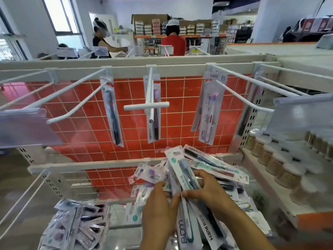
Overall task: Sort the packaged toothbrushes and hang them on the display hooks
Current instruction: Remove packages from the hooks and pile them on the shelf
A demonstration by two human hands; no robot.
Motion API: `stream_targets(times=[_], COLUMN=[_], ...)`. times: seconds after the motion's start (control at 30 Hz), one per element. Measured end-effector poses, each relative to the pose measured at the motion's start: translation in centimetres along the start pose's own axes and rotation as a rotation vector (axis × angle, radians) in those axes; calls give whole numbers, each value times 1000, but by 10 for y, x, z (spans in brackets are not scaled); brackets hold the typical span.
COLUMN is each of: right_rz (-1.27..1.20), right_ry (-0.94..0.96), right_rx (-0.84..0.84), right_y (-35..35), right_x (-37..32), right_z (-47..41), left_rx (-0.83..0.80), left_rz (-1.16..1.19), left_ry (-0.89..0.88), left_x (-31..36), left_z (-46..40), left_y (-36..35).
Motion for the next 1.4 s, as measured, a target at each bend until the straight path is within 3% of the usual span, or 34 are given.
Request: stream_targets(times=[0.1, 0.23, 0.37, 0.77, 1.13, 1.4], right_rz=[-166, -215, -307, -418, -389, -343], right_ry=[54, 111, 142, 154, 181, 178], right_rx=[-56, -20, 24, 97, 121, 3], right_y=[-2, -12, -21, -43, -16, 21], right_x=[-6, -14, -23, -32, -19, -6], right_z=[8, 13, 20, 40, 60, 66], left_rx=[-9, -29, -30, -11, -99, -11], left_rz=[198, 622, 788, 942, 936, 922], left_ry=[-26, 38, 41, 66, 17, 20], left_x=[4, 5, 2, -25, 8, 39], left_z=[-1, -1, -1, -3, 9, 22], left_y=[11, 21, 39, 72, 42, 14])
Point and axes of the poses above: each hand's wrist, its own z-axis away from the middle knuckle, its own y-axis out of the back of the hand, x = y × z, the point moved 2 cm from there along -z, towards the middle knuckle, and after that the axes turned 8 degrees about -y, right-handed, at the moved point
